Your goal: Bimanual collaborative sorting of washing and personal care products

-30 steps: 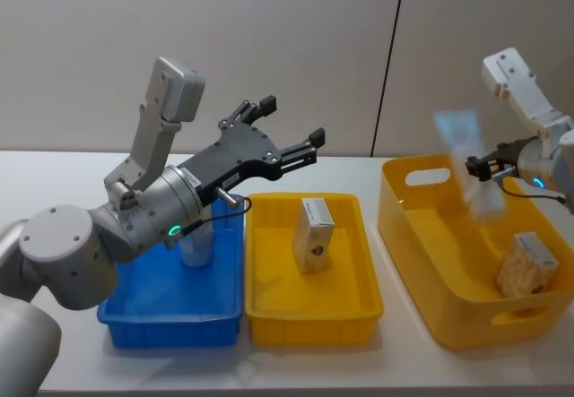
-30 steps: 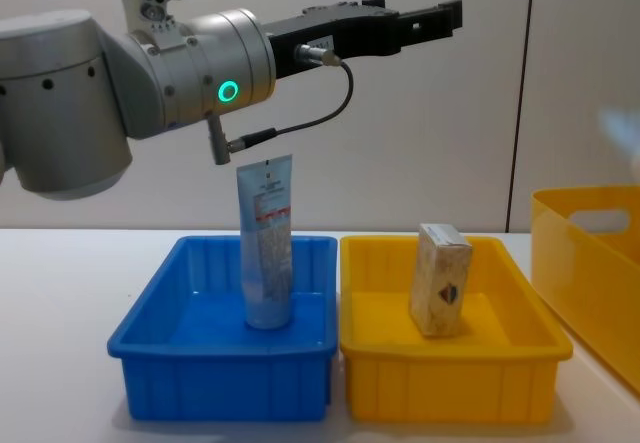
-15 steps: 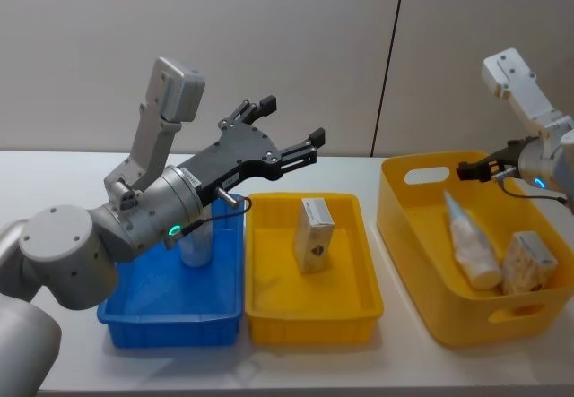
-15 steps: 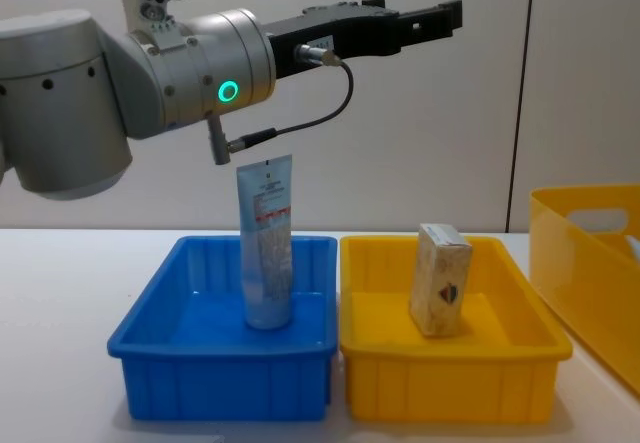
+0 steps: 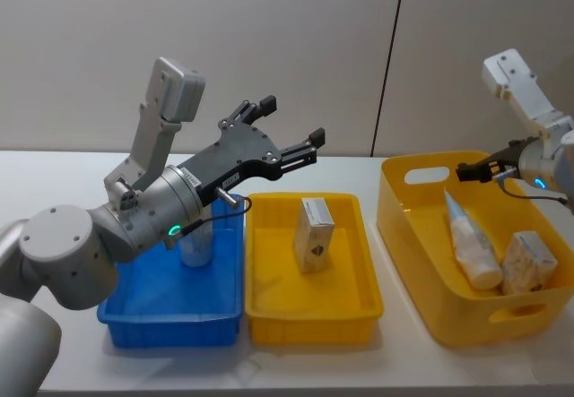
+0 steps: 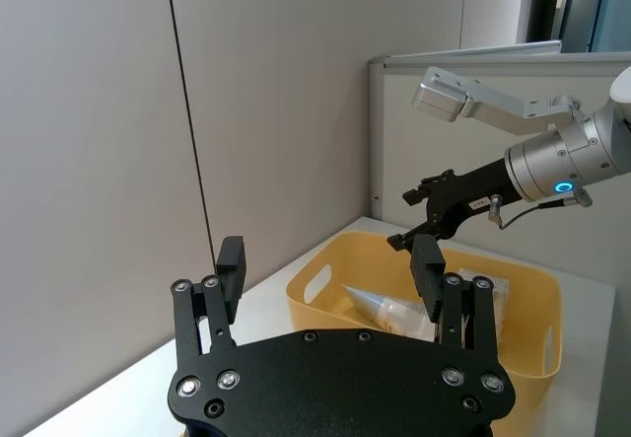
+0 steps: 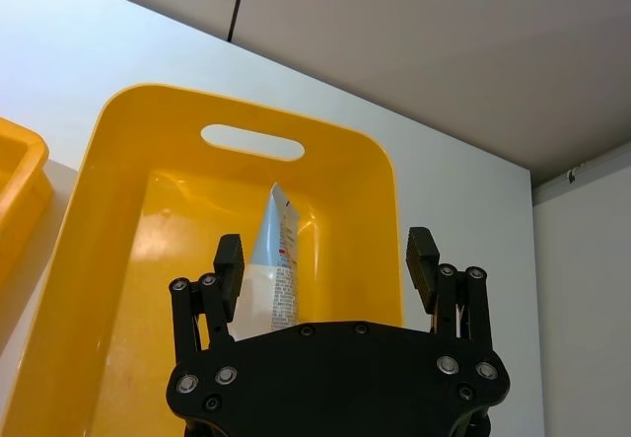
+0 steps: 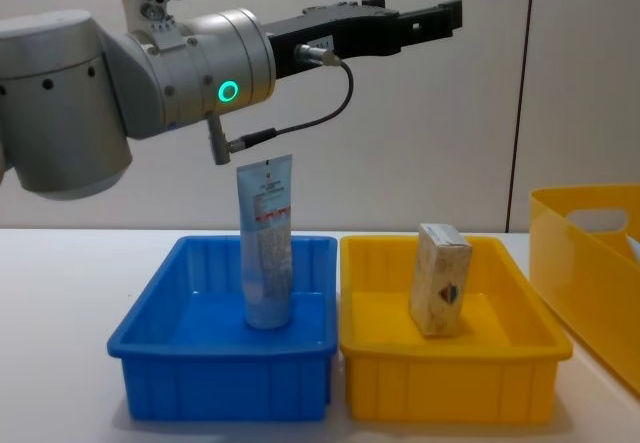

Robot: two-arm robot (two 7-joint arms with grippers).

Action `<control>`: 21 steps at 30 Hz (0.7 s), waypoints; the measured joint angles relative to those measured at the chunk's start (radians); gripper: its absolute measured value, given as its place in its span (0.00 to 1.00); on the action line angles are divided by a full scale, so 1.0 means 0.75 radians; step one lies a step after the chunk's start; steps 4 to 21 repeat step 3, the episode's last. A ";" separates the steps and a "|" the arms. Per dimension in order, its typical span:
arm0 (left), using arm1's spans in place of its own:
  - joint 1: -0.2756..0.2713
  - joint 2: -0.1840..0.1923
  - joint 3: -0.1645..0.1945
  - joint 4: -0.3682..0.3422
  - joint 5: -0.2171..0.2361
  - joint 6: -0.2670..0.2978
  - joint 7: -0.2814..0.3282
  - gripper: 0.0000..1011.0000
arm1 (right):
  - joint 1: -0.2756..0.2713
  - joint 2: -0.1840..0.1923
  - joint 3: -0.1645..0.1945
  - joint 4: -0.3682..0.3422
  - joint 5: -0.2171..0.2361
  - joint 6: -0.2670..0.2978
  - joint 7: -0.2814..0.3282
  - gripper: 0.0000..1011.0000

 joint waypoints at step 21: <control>0.000 0.000 0.000 0.000 0.000 0.000 0.000 0.99 | 0.000 0.000 0.000 0.000 0.000 0.000 0.001 0.99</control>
